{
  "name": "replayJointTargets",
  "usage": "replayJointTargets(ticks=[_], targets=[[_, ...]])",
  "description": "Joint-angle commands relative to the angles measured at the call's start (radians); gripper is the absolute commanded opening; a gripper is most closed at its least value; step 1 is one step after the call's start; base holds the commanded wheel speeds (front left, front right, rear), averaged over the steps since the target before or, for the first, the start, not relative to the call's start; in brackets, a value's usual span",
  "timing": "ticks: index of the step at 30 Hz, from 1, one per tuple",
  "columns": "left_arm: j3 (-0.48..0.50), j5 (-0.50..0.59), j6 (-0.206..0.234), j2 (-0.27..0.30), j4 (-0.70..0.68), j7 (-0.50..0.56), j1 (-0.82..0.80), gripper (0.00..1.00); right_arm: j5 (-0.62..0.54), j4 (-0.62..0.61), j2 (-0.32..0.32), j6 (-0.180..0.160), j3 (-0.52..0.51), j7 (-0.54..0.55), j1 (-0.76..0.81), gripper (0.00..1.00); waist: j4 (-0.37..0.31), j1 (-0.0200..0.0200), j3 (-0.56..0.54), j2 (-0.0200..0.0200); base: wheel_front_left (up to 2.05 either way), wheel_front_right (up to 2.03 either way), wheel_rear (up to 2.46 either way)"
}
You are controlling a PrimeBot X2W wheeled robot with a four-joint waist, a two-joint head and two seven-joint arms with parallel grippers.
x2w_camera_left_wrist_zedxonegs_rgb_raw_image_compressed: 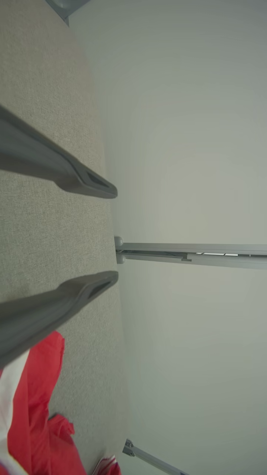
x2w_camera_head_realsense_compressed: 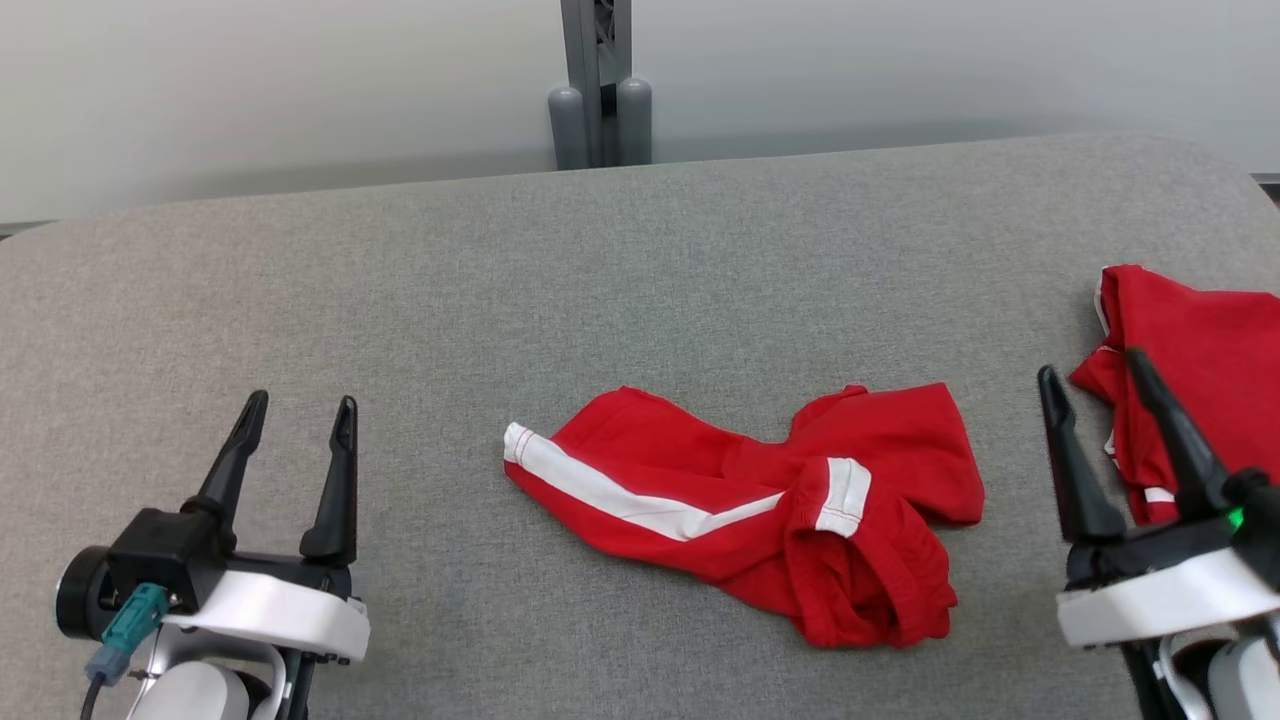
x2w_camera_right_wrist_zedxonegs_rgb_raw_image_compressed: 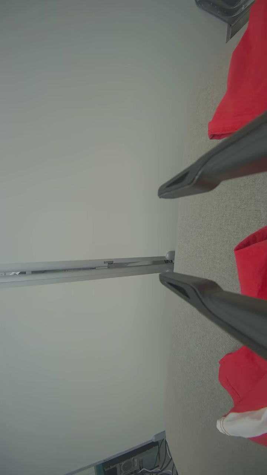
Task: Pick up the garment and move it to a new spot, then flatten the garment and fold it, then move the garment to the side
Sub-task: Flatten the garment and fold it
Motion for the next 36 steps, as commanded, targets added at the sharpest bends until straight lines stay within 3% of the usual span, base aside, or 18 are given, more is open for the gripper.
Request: replayJointTargets(ticks=[1, 9, 36], targets=[[-0.003, 0.003, 0.008, 0.002, -0.005, 0.001, 0.020, 1.00, -0.037, -0.022, 0.042, 0.000, -0.019, 0.021, 0.043, 1.00, -0.002, 0.0000, -0.011, -0.0001, 0.00, 0.00, 0.00], [-0.021, 0.004, 0.014, 0.013, -0.025, 0.012, 0.078, 1.00, -0.067, -0.020, 0.122, 0.000, -0.029, 0.050, 0.135, 1.00, -0.012, 0.0000, -0.049, -0.0001, 0.00, 0.00, 0.00], [-0.053, -0.006, 0.043, 0.019, -0.055, 0.051, 0.120, 1.00, -0.075, -0.020, 0.142, 0.000, -0.034, 0.087, 0.170, 1.00, -0.004, 0.0000, -0.084, -0.0001, 0.00, 0.00, 0.00]])
